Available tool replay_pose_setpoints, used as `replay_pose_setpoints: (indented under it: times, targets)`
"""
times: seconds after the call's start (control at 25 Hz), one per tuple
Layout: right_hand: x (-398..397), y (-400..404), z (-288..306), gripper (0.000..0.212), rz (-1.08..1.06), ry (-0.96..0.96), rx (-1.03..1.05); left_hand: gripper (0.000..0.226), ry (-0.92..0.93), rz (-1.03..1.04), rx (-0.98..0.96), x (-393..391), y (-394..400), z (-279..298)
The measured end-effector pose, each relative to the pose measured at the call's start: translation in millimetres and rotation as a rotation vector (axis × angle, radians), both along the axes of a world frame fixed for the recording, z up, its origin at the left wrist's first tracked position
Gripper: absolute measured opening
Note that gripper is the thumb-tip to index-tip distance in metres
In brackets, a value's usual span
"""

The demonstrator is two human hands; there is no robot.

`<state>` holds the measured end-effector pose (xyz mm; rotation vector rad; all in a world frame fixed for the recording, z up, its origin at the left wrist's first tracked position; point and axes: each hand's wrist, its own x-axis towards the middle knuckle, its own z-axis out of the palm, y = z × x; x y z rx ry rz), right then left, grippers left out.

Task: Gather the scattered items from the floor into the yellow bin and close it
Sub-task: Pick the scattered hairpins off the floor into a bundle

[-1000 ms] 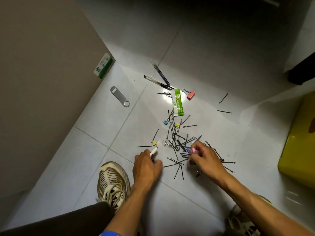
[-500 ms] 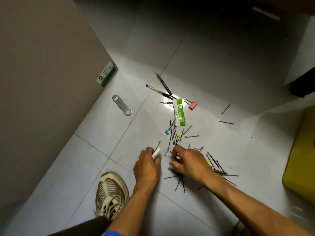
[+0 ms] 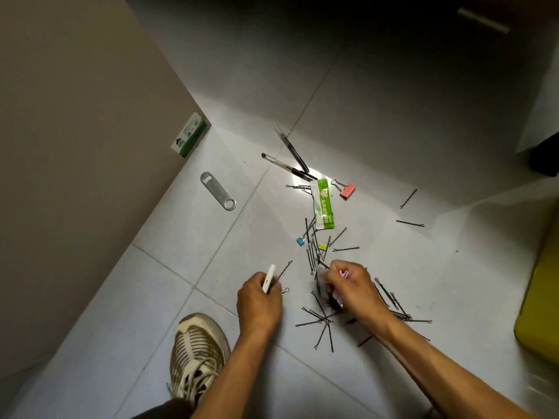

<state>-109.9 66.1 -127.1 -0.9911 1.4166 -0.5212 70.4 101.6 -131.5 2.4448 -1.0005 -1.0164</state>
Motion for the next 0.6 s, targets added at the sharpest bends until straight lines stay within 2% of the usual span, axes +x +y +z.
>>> replay_pose_setpoints:
  times: [0.12, 0.2, 0.28, 0.36, 0.44, 0.52, 0.6]
  targets:
    - [-11, -7, 11, 0.020, -0.219, -0.328, 0.233, 0.018, 0.126, 0.135, -0.002, -4, 3, 5]
    - [-18, -11, 16, 0.033, -0.309, -0.561, 0.341, 0.020, 0.183, 0.175, -0.002, -5, 2, 10]
    - [-20, -14, 19, 0.017, -0.361, -0.709, 0.370, 0.018, 0.151, 0.100, -0.031, -7, -8, 13]
    - [-22, -18, 23, 0.011, -0.349, -0.784, 0.384, 0.013, 0.029, -0.043, -0.087, -14, -27, 14]
    - [-25, -24, 23, 0.024, -0.294, -0.797, 0.388, 0.015, -0.088, -0.173, -0.136, -26, -51, 11]
    - [-28, -30, 21, 0.028, -0.227, -0.667, 0.361, 0.025, -0.154, -0.271, -0.103, -36, -69, 2]
    - [-30, -38, 15, 0.024, -0.215, -0.581, 0.357, 0.024, -0.186, -0.321, -0.070, -39, -78, -9]
